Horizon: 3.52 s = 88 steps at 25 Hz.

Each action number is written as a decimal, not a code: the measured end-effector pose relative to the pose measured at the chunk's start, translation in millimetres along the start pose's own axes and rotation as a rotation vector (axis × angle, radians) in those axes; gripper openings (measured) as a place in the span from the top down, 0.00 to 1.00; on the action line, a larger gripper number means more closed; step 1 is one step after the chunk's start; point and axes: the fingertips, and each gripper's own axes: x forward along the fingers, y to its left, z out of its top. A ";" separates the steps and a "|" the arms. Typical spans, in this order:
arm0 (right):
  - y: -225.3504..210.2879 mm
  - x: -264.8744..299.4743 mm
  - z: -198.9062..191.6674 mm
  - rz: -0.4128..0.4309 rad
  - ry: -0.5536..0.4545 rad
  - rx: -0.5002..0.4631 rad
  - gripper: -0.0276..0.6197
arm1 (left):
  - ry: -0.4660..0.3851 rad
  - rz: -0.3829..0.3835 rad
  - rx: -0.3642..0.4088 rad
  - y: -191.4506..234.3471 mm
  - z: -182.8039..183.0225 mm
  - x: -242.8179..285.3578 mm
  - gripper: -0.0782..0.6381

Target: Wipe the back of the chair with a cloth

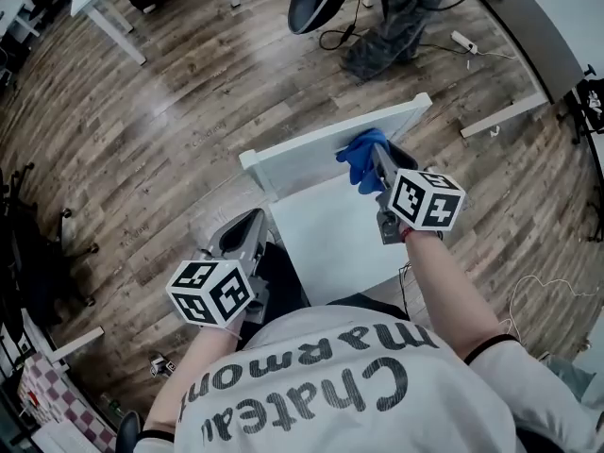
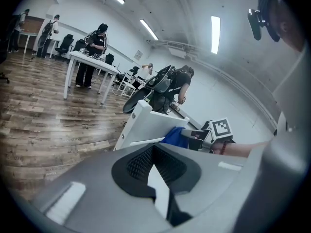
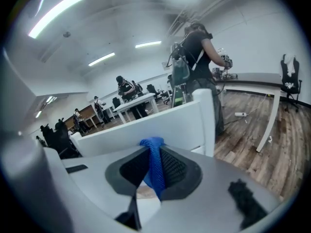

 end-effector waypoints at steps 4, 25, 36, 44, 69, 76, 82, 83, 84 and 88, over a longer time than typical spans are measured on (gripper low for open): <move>61.0 16.7 -36.1 0.109 0.108 -0.036 0.85 | 0.011 -0.012 -0.027 0.9 -10.6 1.2 0.88; 180.0 40.4 -52.5 0.397 0.226 -0.066 0.85 | 0.030 0.024 -0.071 29.8 -28.1 -21.3 0.88; 141.1 40.5 -41.3 0.333 0.197 -0.028 0.84 | 0.057 -0.011 -0.055 19.3 -32.2 -11.6 0.88; 104.2 38.0 -35.4 0.256 0.182 0.026 0.83 | 0.066 -0.005 -0.057 20.3 -33.0 -13.4 0.88; -7.1 25.7 -9.4 0.024 0.105 0.045 0.84 | 0.090 -0.001 -0.057 22.2 -37.3 -10.6 0.88; -38.6 21.3 -4.8 -0.025 0.075 0.141 0.84 | 0.094 0.006 -0.049 20.8 -37.2 -9.1 0.88; -63.5 18.7 -0.2 -0.080 0.051 0.162 0.84 | 0.096 0.012 -0.038 18.1 -36.5 -6.2 0.88; -67.0 18.2 0.2 -0.088 0.048 0.165 0.84 | 0.096 0.013 -0.038 17.7 -37.0 -6.1 0.88; -70.6 17.7 0.9 -0.096 0.045 0.168 0.84 | 0.098 0.013 -0.038 17.3 -37.4 -5.9 0.88; -86.1 15.5 6.3 -0.142 0.020 0.180 0.84 | 0.102 0.018 -0.038 17.7 -37.3 -4.4 0.88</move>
